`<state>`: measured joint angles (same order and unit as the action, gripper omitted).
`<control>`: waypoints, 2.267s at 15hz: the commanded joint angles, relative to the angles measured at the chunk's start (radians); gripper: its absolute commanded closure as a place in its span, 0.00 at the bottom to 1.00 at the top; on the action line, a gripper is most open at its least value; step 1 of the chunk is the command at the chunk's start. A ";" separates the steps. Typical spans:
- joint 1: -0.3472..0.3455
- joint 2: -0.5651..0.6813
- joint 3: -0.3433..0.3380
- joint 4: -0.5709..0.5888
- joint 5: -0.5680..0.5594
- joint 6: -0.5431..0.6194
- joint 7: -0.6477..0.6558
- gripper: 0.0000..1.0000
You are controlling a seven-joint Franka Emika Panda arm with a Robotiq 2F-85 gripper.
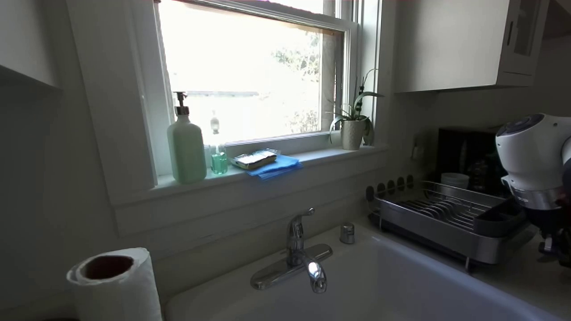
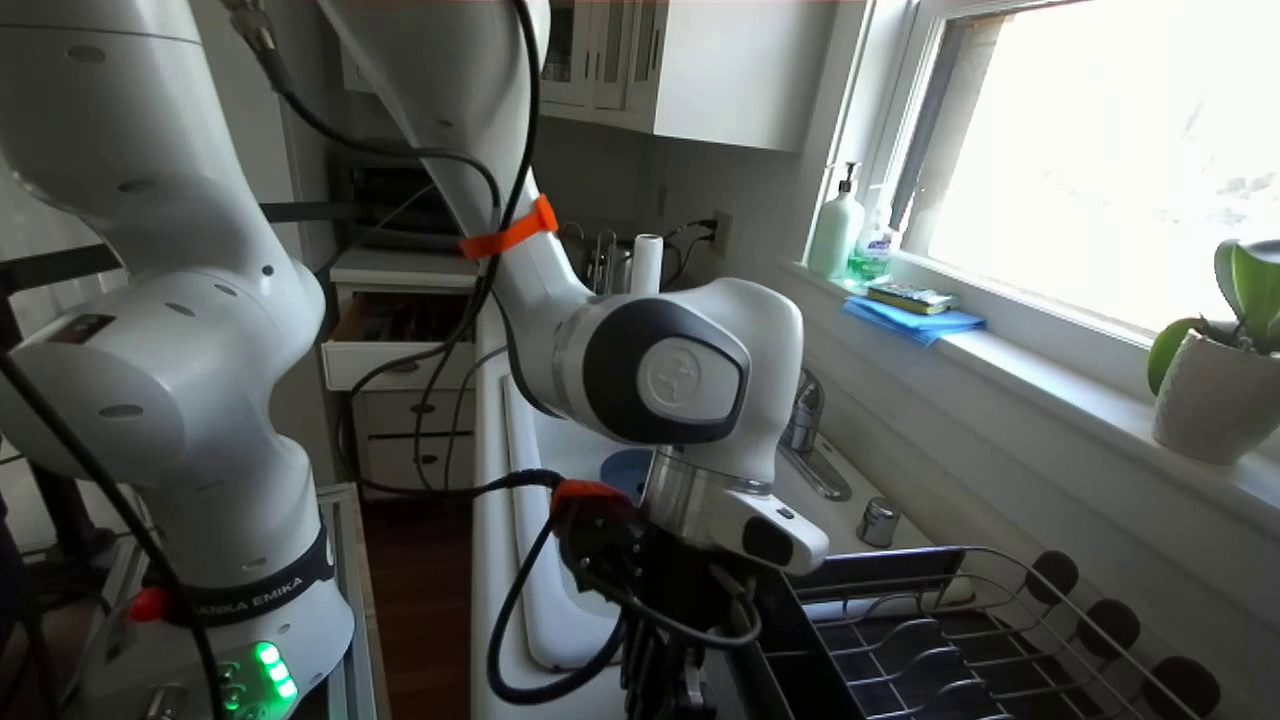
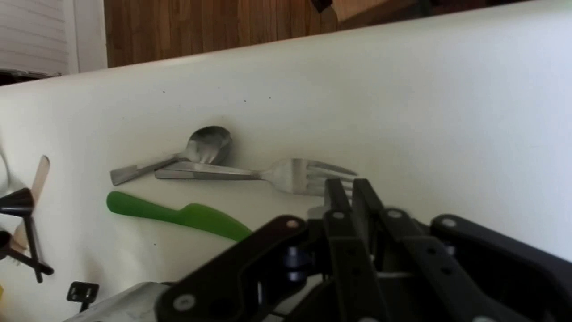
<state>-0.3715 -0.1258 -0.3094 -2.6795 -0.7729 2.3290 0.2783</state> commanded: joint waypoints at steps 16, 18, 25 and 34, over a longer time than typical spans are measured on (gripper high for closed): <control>0.084 0.102 0.088 0.044 -0.144 -0.146 0.149 0.00; 0.098 0.133 0.091 0.043 -0.221 -0.172 0.182 0.00; 0.100 0.186 0.063 0.017 -0.369 -0.167 0.306 0.00; 0.068 0.127 0.013 -0.036 -0.381 -0.040 0.431 0.00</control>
<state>-0.2784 0.0410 -0.2636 -2.6711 -1.1003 2.2099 0.6564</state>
